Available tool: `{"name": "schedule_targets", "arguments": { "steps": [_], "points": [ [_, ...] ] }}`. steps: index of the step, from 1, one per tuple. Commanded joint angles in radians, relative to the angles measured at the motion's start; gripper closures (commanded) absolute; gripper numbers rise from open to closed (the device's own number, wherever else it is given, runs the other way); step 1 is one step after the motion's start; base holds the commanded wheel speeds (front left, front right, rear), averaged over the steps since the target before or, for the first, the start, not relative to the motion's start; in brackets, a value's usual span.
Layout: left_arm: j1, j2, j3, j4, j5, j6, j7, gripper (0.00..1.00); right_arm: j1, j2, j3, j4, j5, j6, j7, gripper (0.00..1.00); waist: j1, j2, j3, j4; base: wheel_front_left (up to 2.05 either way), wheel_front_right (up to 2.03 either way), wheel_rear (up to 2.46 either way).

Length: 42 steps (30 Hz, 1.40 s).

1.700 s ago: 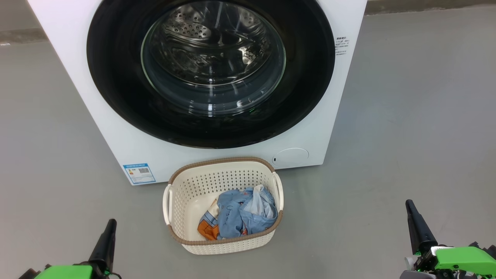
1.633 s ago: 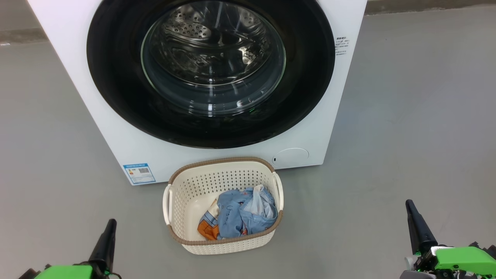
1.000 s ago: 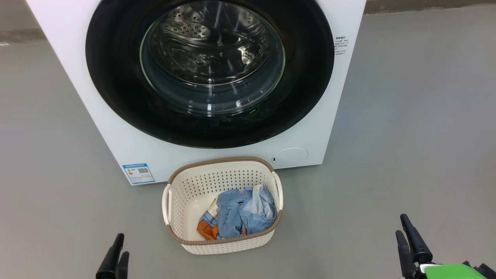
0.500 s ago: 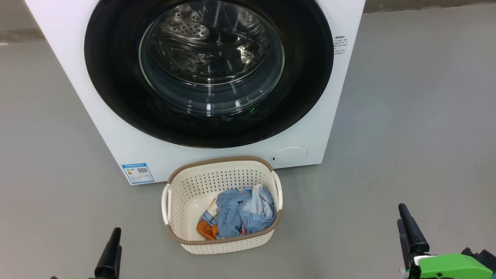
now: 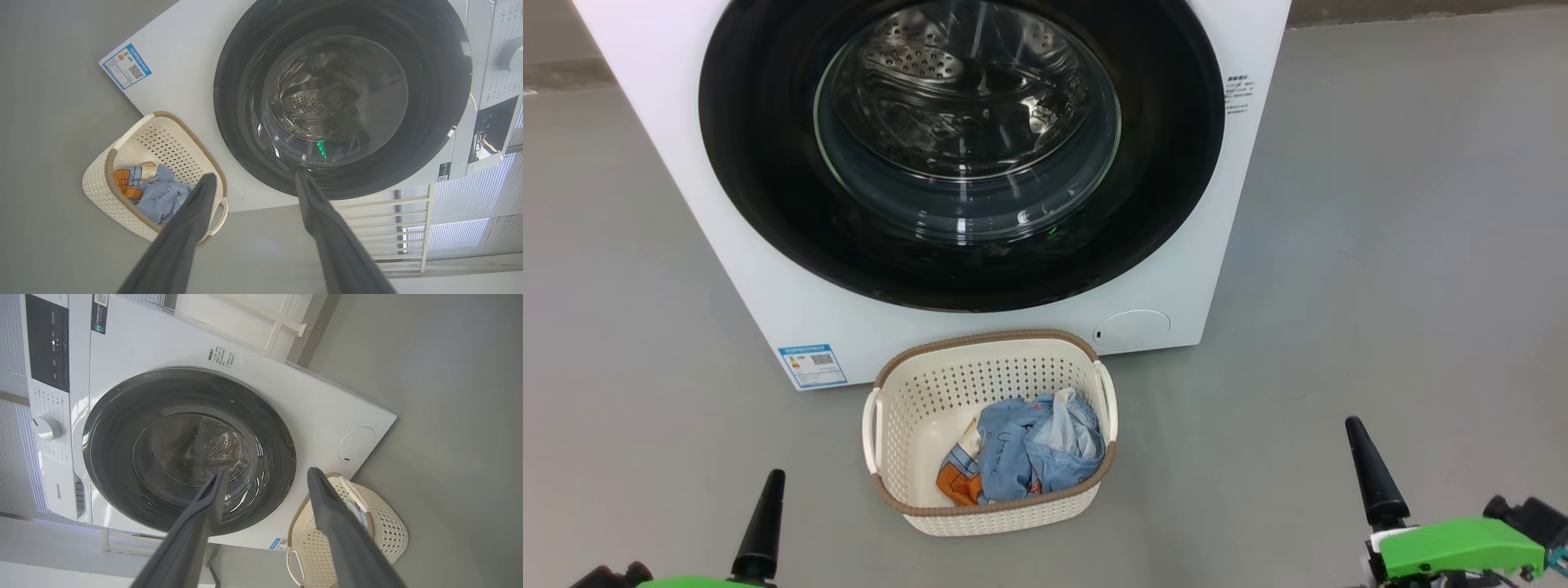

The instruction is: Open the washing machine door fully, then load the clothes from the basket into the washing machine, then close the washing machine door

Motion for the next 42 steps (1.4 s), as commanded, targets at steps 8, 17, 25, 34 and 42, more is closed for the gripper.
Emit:
{"name": "schedule_targets", "arguments": {
  "steps": [8, 17, 25, 34, 42],
  "points": [
    [-0.039, 0.038, -0.001, -0.047, 0.122, -0.002, -0.030, 0.00, -0.063, -0.022, 0.037, -0.031, -0.147, 0.000, -0.031, 0.00, 0.0000, -0.0001, -0.001, 0.001, 0.00, 0.00, 0.00],
    [-0.037, 0.050, -0.013, -0.063, 0.246, -0.002, -0.057, 0.00, -0.077, -0.029, 0.056, -0.034, -0.300, -0.001, -0.057, 0.00, 0.0000, -0.0001, -0.003, 0.001, 0.00, 0.00, 0.00],
    [-0.033, 0.056, -0.015, -0.073, 0.356, -0.002, -0.081, 0.00, -0.085, -0.032, 0.069, -0.032, -0.431, -0.001, -0.080, 0.00, 0.0000, -0.0001, -0.005, 0.002, 0.00, 0.00, 0.00],
    [-0.031, 0.062, -0.020, -0.086, 0.470, -0.003, -0.107, 0.00, -0.096, -0.032, 0.076, -0.023, -0.570, -0.001, -0.107, 0.00, 0.0000, -0.0001, -0.008, 0.002, 0.00, 0.00, 0.00],
    [-0.026, 0.068, -0.024, -0.085, 0.568, -0.003, -0.131, 0.00, -0.104, -0.030, 0.080, -0.019, -0.691, -0.001, -0.130, 0.00, 0.0000, -0.0001, -0.011, 0.001, 0.00, 0.00, 0.00]
  ]
}}
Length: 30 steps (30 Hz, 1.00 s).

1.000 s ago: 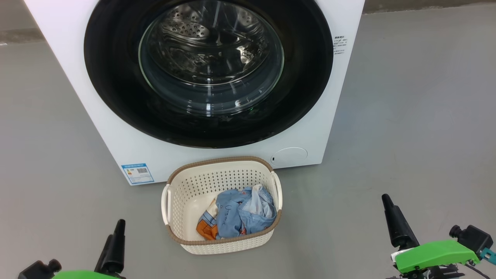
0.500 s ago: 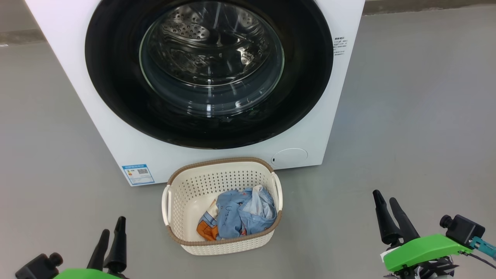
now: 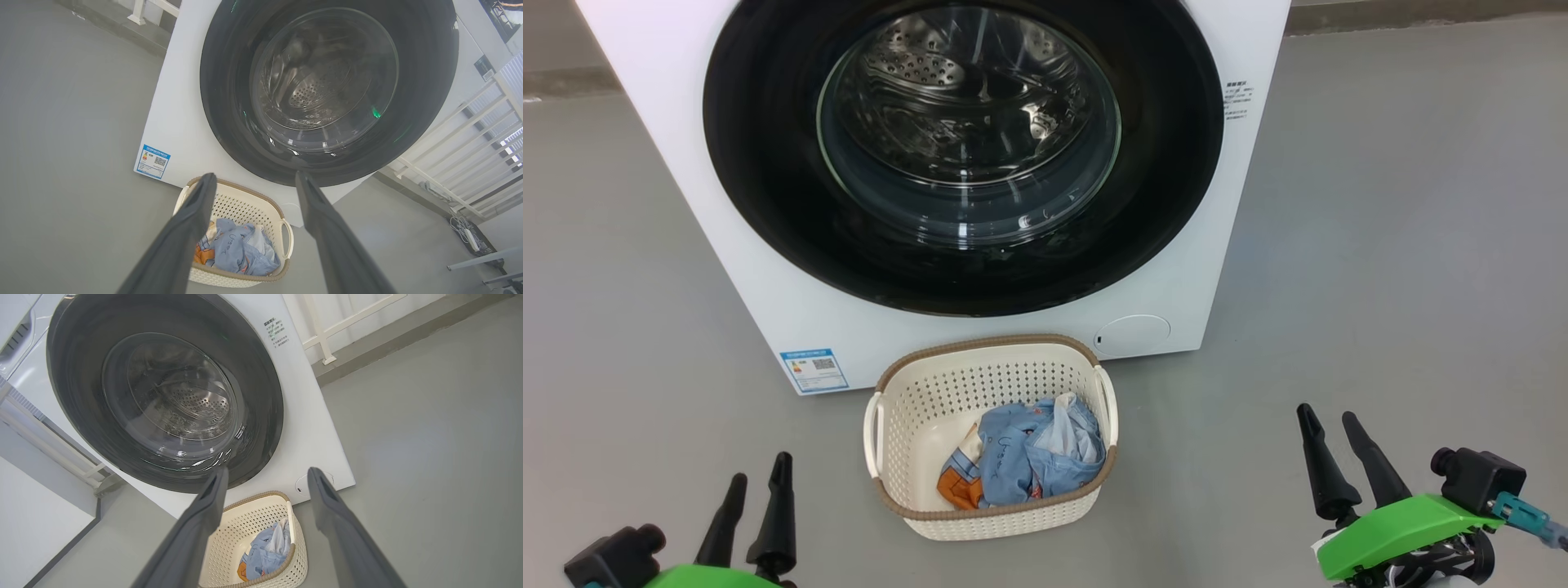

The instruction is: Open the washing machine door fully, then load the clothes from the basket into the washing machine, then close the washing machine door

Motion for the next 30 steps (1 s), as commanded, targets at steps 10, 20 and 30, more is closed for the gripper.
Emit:
{"name": "schedule_targets", "arguments": {
  "steps": [10, 20, 30],
  "points": [
    [-0.031, 0.027, 0.024, -0.041, 0.128, -0.002, -0.040, 0.00, -0.069, -0.007, 0.026, -0.023, -0.156, -0.001, -0.041, 0.00, 0.0000, 0.0000, 0.001, 0.001, 0.00, 0.00, 0.00],
    [-0.028, 0.032, 0.031, -0.057, 0.260, -0.002, -0.073, 0.00, -0.083, -0.004, 0.023, -0.020, -0.298, -0.001, -0.074, 0.00, 0.0000, 0.0000, 0.005, 0.000, 0.00, 0.00, 0.00],
    [-0.029, 0.036, 0.031, -0.062, 0.368, -0.003, -0.102, 0.00, -0.093, 0.001, 0.023, -0.016, -0.424, -0.001, -0.103, 0.00, 0.0000, 0.0000, 0.012, -0.001, 0.00, 0.00, 0.00]
  ]
}}
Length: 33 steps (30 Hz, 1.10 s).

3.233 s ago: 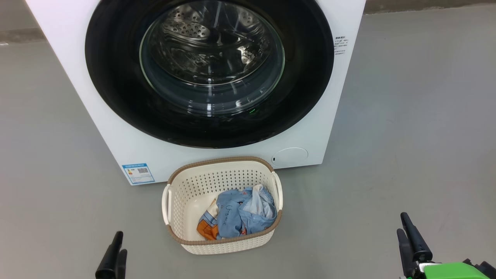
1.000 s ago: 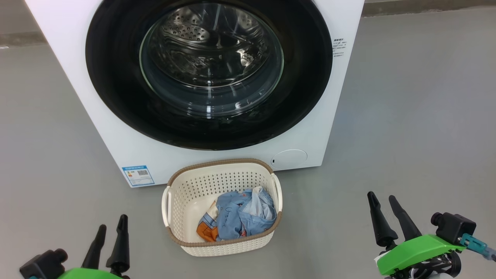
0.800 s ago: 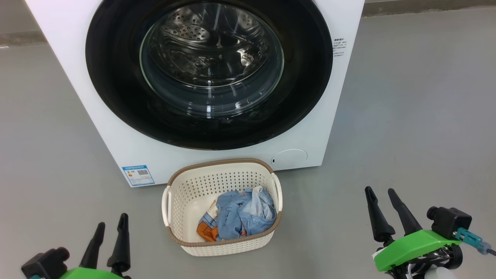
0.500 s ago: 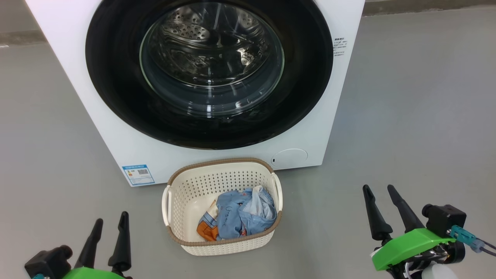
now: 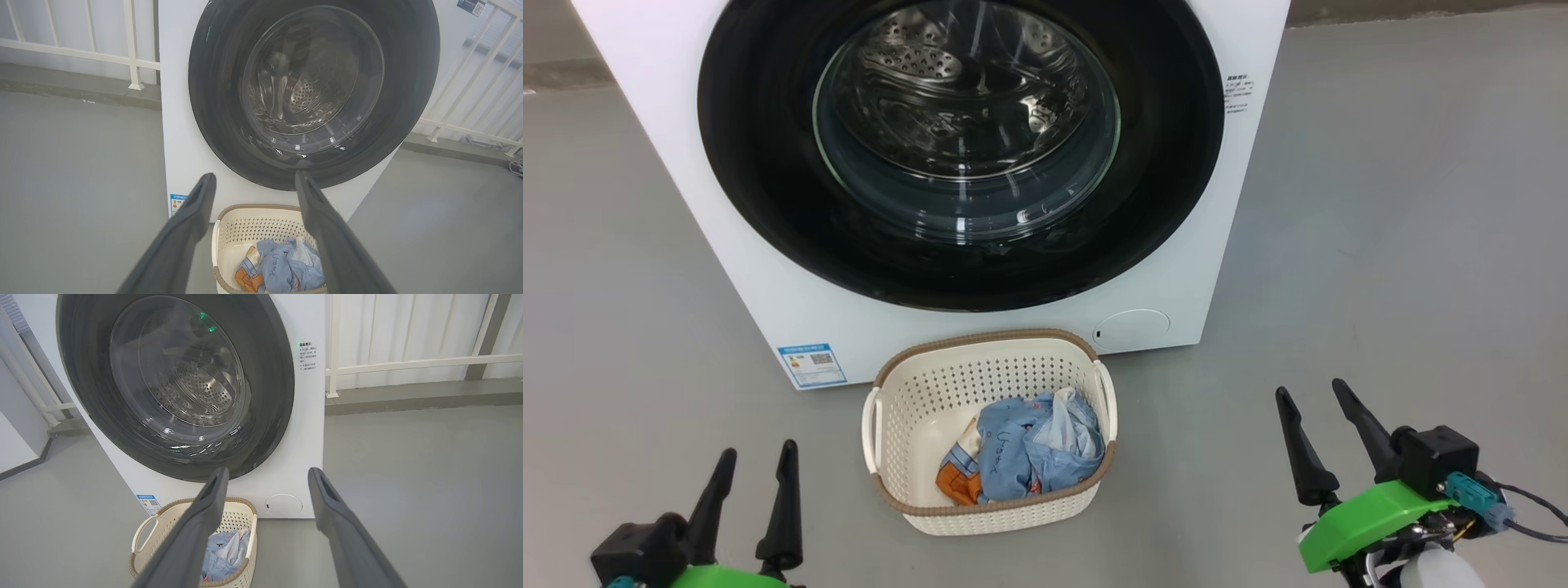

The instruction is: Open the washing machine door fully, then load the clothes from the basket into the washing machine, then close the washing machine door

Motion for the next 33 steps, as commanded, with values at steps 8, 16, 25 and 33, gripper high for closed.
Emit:
{"name": "schedule_targets", "arguments": {
  "steps": [8, 16, 25, 33],
  "points": [
    [-0.030, 0.028, 0.033, -0.037, 0.119, -0.003, -0.040, 0.00, -0.061, 0.003, 0.023, -0.026, -0.129, -0.001, -0.038, 0.00, 0.0000, -0.0001, 0.004, 0.007, 0.00, 0.00, 0.00],
    [-0.032, 0.017, 0.049, -0.028, 0.135, -0.003, -0.049, 0.00, -0.067, 0.005, 0.021, -0.029, -0.158, -0.001, -0.047, 0.00, 0.0000, -0.0001, 0.008, 0.011, 0.00, 0.00, 0.00],
    [-0.035, 0.010, 0.064, -0.003, 0.098, -0.003, -0.049, 0.00, -0.067, 0.007, 0.018, -0.031, -0.152, -0.001, -0.047, 0.00, 0.0000, -0.0001, 0.010, 0.012, 0.00, 0.00, 0.00],
    [-0.036, 0.004, 0.078, 0.006, 0.086, -0.003, -0.049, 0.00, -0.066, 0.011, 0.000, -0.006, -0.138, -0.001, -0.047, 0.00, 0.0000, -0.0001, 0.012, 0.013, 0.00, 0.00, 0.00]
  ]
}}
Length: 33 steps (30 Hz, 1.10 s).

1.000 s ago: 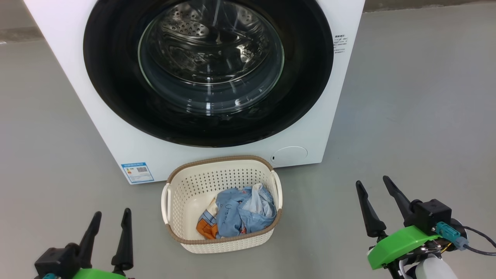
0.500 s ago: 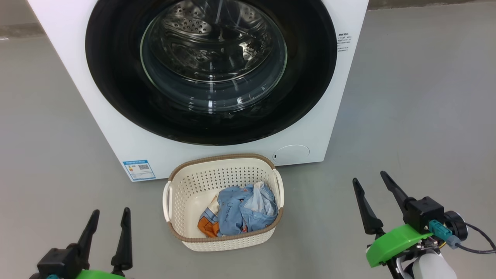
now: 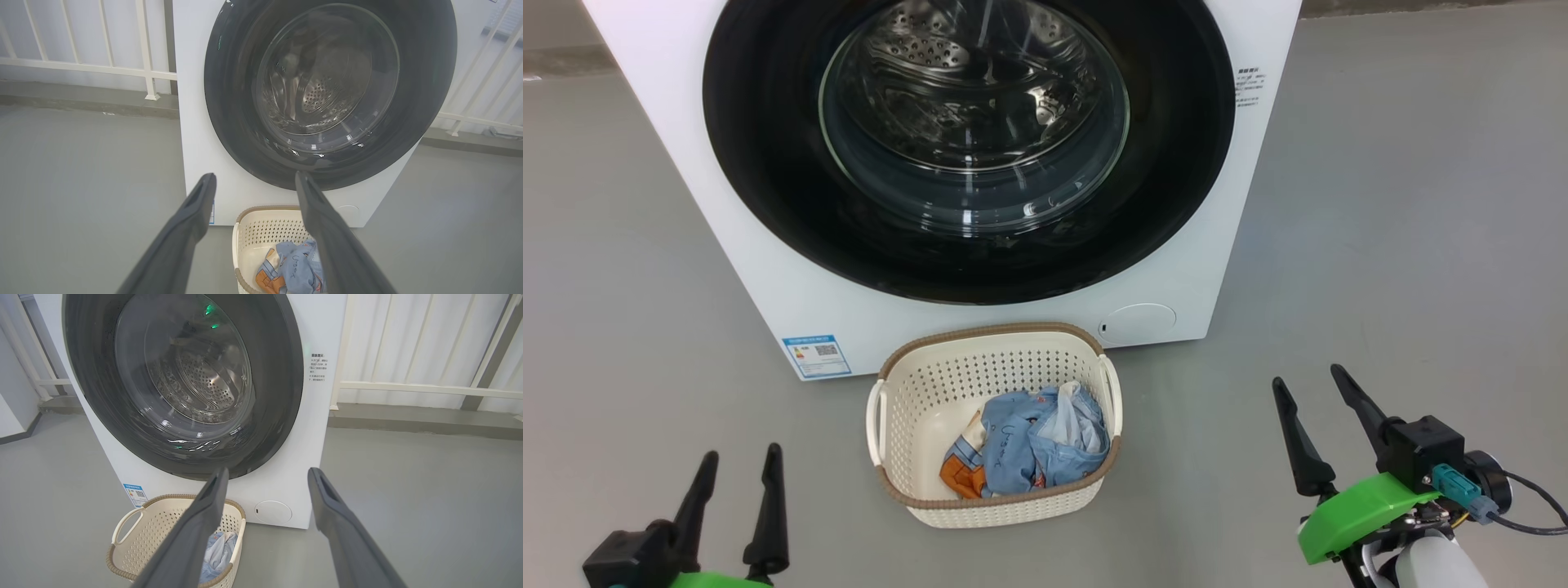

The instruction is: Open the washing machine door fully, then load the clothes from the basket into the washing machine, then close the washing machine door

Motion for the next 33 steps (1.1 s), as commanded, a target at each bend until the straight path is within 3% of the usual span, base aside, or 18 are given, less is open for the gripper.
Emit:
{"name": "schedule_targets", "arguments": {
  "steps": [1, 12, 33],
  "points": [
    [-0.036, 0.013, 0.046, -0.011, 0.010, -0.003, -0.006, 0.00, -0.033, 0.005, 0.015, -0.013, 0.011, -0.001, -0.012, 0.00, 0.0000, -0.0001, -0.001, 0.000, 0.00, 0.00, 0.00],
    [-0.041, 0.008, 0.051, 0.018, 0.018, -0.003, -0.006, 0.00, -0.049, 0.010, -0.006, 0.074, 0.011, -0.001, -0.012, 0.00, 0.0000, -0.0001, -0.010, 0.000, 0.00, 0.00, 0.00],
    [-0.049, 0.015, 0.055, 0.040, 0.073, -0.003, -0.006, 0.00, -0.051, 0.011, -0.001, 0.046, 0.017, -0.001, -0.012, 0.00, 0.0000, -0.0001, -0.017, 0.000, 0.00, 0.00, 0.00]
  ]
}}
